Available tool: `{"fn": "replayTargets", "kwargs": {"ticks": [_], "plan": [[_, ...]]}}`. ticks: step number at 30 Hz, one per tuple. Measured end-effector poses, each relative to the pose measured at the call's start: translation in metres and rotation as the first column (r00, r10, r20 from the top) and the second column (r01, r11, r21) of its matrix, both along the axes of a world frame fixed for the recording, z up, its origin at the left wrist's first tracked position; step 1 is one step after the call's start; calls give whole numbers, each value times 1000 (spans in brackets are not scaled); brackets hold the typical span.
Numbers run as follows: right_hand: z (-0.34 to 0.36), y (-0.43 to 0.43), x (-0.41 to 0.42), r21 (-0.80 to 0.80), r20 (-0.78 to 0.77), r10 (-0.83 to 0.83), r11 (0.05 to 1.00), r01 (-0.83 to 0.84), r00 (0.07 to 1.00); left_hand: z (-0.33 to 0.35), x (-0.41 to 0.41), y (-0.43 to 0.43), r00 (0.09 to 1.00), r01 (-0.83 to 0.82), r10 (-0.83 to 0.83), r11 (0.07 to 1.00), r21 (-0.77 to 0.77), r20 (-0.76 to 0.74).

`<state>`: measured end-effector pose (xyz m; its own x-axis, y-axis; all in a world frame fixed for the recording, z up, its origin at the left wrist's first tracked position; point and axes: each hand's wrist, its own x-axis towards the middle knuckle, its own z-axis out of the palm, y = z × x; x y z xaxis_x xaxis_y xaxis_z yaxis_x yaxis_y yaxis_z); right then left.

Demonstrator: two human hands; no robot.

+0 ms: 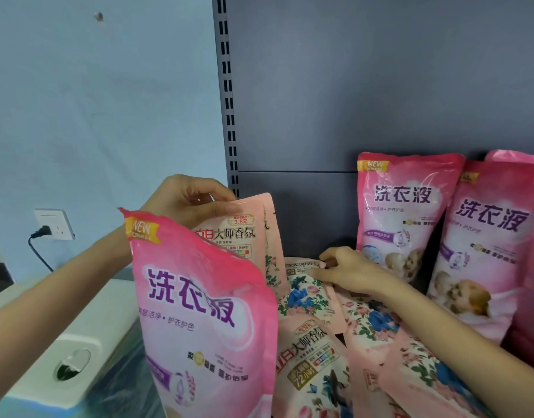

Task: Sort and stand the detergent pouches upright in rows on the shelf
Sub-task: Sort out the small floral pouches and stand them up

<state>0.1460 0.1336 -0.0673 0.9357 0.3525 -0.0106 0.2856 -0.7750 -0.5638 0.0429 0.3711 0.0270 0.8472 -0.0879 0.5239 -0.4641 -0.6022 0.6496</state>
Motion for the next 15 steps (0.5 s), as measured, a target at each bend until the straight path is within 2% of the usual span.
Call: {"fn": "replayTargets", "kwargs": {"ticks": [4, 7, 11, 15], "plan": [[-2, -1, 2, 357, -203, 3, 931, 71, 979, -1, 1, -1, 1000, 17, -18, 1000, 20, 24], [-1, -1, 3, 510, -323, 31, 848, 146, 946, -2, 1, 1, 999, 16, -16, 1000, 7, 31], [0, 1, 1, 622, -480, 92, 737, 264, 873, -3, 2, 1, 999, 19, -19, 1000, 0, 32], [0, -1, 1, 633, -490, 119, 730, 259, 863, -4, 3, -1, 999, 27, -27, 1000, -3, 31]]}}
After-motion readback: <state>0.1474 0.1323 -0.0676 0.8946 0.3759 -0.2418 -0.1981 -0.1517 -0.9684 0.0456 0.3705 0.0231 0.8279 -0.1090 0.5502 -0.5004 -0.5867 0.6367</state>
